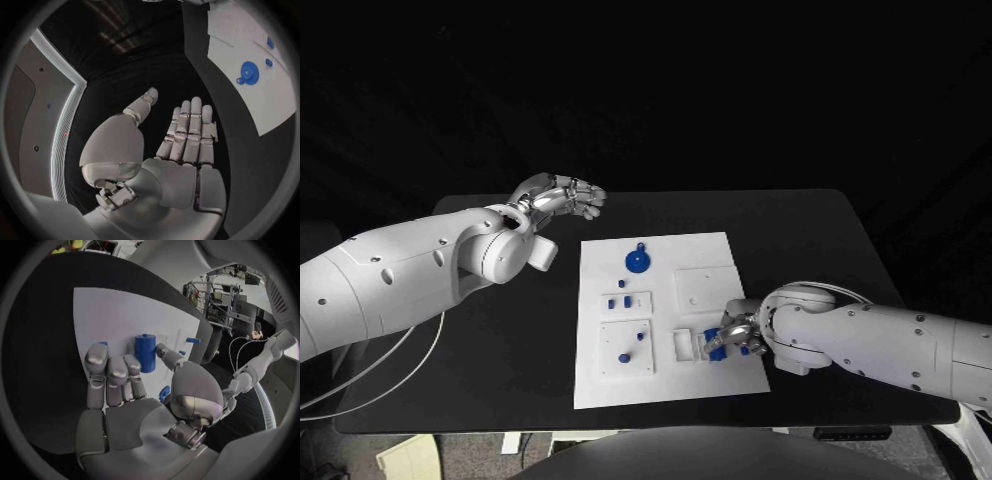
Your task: Assemble the parts on the task board
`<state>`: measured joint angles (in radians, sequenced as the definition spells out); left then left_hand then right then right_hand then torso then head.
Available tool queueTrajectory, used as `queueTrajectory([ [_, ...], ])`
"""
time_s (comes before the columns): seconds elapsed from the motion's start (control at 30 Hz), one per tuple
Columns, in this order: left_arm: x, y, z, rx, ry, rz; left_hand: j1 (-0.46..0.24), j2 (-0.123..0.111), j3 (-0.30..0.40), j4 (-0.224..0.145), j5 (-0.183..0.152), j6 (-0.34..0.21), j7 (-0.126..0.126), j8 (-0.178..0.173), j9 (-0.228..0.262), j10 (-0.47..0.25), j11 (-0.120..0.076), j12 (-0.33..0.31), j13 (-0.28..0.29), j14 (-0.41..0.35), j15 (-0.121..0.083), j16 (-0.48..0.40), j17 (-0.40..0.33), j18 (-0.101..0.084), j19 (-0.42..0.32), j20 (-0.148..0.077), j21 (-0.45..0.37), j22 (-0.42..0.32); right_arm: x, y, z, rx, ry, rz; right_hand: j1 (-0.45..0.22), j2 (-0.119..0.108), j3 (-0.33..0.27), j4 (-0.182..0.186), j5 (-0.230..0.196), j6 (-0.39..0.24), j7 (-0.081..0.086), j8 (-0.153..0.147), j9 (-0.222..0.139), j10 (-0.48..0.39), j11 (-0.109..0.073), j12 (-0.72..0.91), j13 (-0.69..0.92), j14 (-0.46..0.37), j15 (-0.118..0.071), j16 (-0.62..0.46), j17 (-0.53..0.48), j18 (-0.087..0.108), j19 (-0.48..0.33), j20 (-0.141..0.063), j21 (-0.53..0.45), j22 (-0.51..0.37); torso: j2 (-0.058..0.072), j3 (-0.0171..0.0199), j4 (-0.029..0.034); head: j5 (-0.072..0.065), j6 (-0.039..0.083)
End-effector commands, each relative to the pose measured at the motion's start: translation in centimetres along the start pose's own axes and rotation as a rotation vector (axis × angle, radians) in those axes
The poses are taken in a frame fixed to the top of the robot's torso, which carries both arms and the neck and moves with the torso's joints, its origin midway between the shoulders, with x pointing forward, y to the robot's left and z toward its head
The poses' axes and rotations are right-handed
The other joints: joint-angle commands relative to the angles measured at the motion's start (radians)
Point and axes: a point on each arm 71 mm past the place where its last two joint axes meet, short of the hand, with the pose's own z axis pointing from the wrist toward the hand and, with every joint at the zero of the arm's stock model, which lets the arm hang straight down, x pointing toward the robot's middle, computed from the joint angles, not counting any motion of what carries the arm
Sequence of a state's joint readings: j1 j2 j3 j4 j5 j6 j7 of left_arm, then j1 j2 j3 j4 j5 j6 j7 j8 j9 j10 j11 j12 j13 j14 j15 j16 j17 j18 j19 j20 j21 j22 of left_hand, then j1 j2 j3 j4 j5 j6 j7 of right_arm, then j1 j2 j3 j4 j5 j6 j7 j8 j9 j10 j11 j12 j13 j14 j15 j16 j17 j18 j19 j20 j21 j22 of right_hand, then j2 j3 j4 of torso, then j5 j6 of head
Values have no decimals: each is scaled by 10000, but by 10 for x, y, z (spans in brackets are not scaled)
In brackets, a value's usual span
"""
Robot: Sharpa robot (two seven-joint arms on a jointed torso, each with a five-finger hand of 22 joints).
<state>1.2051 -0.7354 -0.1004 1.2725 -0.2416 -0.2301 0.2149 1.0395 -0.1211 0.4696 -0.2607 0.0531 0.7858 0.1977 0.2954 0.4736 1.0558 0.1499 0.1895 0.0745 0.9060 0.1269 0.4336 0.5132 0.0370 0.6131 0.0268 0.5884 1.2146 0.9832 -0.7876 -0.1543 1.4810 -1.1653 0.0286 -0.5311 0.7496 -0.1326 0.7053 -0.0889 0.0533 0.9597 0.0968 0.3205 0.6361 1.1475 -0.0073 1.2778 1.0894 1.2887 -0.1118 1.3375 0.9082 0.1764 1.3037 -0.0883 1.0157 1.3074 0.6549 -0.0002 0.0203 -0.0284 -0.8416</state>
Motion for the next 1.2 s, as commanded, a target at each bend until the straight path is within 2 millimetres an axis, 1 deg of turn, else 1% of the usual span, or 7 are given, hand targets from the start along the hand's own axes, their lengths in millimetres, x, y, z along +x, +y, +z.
queueTrajectory([
  [0.03,2,-1,0,78,132,-87,-104,31,-15,33,-18,-33,-43,48,-13,22,18,-48,-12,83,12,-42,11,142,39,9,-41,15,0,-3,-4,44,-113,566,2,146,73,-63,-45,122,-2,98,69,3,-70,-45,13,-6,-83,-74,19,854,-47,46,50,180,-3,4,-8,31,-2],
  [0.2,2,-1,0,82,132,-87,-100,30,-13,31,-17,-32,-44,49,-14,22,19,-48,-12,83,12,-45,15,142,38,9,-43,17,-9,1,-12,-135,-247,1136,-42,146,147,-107,-44,196,-21,91,73,-8,-89,-88,-15,-1,-100,-91,30,854,-47,68,67,175,-8,4,-24,58,12],
  [0.33,2,-1,0,47,129,-86,-101,36,-11,35,-17,-32,-44,51,-14,23,22,-49,-12,85,12,-50,20,142,40,10,-45,21,-18,12,-18,-357,-412,1303,-118,118,172,-112,-44,226,-29,68,64,8,-97,-102,-8,4,-108,-103,38,854,-42,83,80,171,-9,1,-17,106,3],
  [0.5,3,-1,0,18,151,-91,-109,50,-9,45,-18,-32,-43,53,-16,22,26,-50,-12,86,12,-56,28,142,42,11,-48,25,-15,23,-18,-445,85,1195,-155,75,195,-134,-43,252,-35,51,56,-21,-103,-139,-40,6,-115,-114,44,854,-41,86,87,167,-3,-7,9,131,40],
  [0.7,4,-1,0,-14,161,-93,-94,46,-2,37,-17,-50,-39,47,-22,9,37,-60,-16,86,12,-67,40,145,43,9,-53,33,-11,32,-14,-454,743,763,-264,59,219,-107,-43,261,-35,8,36,-55,-104,-187,-71,8,-118,-136,50,854,-48,96,87,158,7,-20,15,136,13],
  [0.87,4,-1,0,-4,167,-95,-90,44,0,35,-17,-52,-38,47,-23,6,39,-62,-16,87,12,-71,44,145,43,9,-55,35,-9,39,-10,-457,1002,579,-318,65,226,-106,-42,261,-31,-18,25,-97,-101,-231,-111,7,-114,-150,53,854,-63,103,84,155,5,-5,1,186,-15],
  [1.2,5,-2,0,-6,186,-99,-90,41,1,35,-18,-53,-37,49,-24,5,41,-63,-16,88,13,-78,52,144,43,11,-59,41,-7,46,-4,-456,1090,182,-471,99,205,-105,-42,298,-31,-57,11,-107,-100,-261,-101,14,-112,-176,65,854,-84,123,88,151,3,5,-2,268,-41],
])
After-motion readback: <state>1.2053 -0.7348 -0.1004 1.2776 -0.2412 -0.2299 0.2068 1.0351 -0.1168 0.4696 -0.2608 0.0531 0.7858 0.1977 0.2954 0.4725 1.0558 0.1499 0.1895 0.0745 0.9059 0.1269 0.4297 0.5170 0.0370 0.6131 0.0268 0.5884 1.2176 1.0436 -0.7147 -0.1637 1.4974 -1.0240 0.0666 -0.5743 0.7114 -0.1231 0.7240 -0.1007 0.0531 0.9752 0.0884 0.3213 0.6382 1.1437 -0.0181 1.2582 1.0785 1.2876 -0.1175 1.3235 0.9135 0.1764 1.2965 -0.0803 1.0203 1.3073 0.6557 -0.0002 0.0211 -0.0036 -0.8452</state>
